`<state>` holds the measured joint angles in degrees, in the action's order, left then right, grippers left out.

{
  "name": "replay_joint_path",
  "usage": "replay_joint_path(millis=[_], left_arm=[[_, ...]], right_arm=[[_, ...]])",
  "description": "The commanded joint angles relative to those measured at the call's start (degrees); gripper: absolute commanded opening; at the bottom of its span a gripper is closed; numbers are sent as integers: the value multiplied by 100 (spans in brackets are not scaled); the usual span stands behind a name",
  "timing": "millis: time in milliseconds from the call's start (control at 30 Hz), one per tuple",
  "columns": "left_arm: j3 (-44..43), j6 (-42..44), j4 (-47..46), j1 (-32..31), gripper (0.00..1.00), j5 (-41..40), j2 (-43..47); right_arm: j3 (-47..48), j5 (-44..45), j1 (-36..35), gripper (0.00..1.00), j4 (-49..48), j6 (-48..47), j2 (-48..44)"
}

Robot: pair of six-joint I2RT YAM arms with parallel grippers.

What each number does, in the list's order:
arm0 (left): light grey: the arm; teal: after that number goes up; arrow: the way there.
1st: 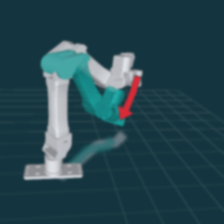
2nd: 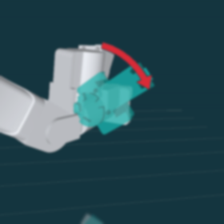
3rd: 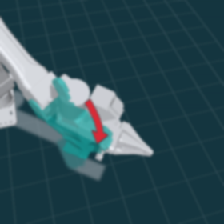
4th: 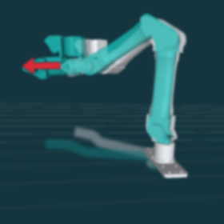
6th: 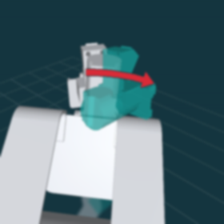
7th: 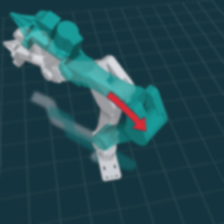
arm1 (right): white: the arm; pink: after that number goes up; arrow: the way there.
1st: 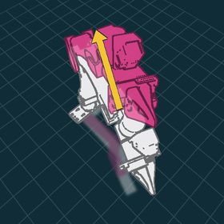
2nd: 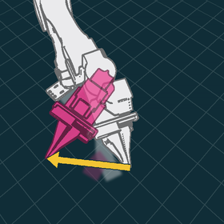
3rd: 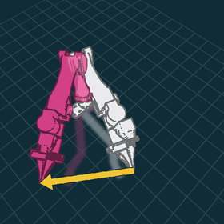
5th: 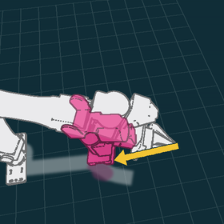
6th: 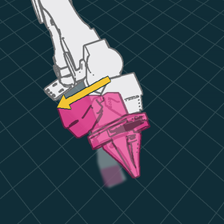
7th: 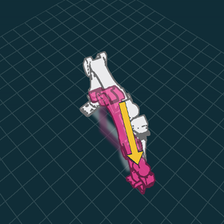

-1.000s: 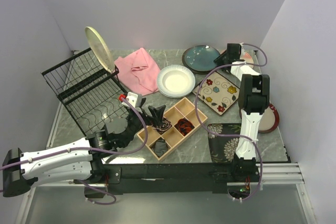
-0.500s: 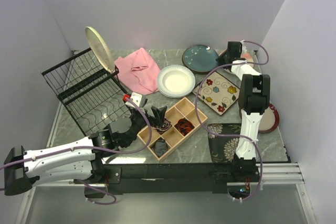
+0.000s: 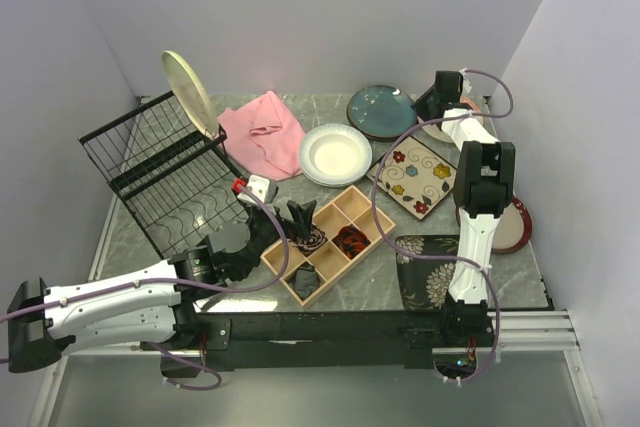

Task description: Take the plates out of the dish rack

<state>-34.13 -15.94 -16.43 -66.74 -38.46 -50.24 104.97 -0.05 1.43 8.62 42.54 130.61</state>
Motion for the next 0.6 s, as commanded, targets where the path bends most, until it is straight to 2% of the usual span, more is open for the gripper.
replay_joint_path(millis=[0, 100, 167, 200, 233, 267, 300, 333, 433, 500, 533, 567], left_arm=[[-619, -57, 42, -23, 99, -609, 58], [-1172, -50, 376, -23, 99, -1207, 23], [-1533, 83, 587, 12, 99, -1601, -100], [-1840, 109, 701, 55, 97, -1647, -126], [-1965, 214, 702, 239, 96, -1647, -170], [-2123, 162, 833, 388, 89, -1604, -197], [-2524, 57, 1260, 546, 86, -1525, -232], [-2720, -83, 1473, 966, 83, -1472, -371], [-3511, -260, 2308, 1627, 73, -1568, -749], [-3958, -286, 2564, 1874, 57, -1813, -960], [-4109, -295, 2757, 2223, 53, -1762, -1179], [-4258, -373, 2950, 2462, 54, -1596, -1294]], right_arm=[[638, -161, -20, 38, 366, -123, -324], [675, -354, -99, 45, 474, -176, -1033], [175, -635, -256, 57, 351, -203, -1527], [17, -793, -336, 65, 333, -203, -2008], [-307, -873, -502, 84, 316, -307, -2239], [-467, -873, -617, 93, 333, -386, -2467], [-599, -839, -722, 99, 464, -457, -2887], [-887, -864, -810, 100, 508, -588, -3100], [-1773, -987, -1118, 100, 448, -590, -4005], [-2294, -1014, -1303, 100, 282, -476, -4715], [-2793, -1066, -1364, 100, 176, -440, -4955], [-3024, -1041, -1434, 100, 97, -423, -5175]])
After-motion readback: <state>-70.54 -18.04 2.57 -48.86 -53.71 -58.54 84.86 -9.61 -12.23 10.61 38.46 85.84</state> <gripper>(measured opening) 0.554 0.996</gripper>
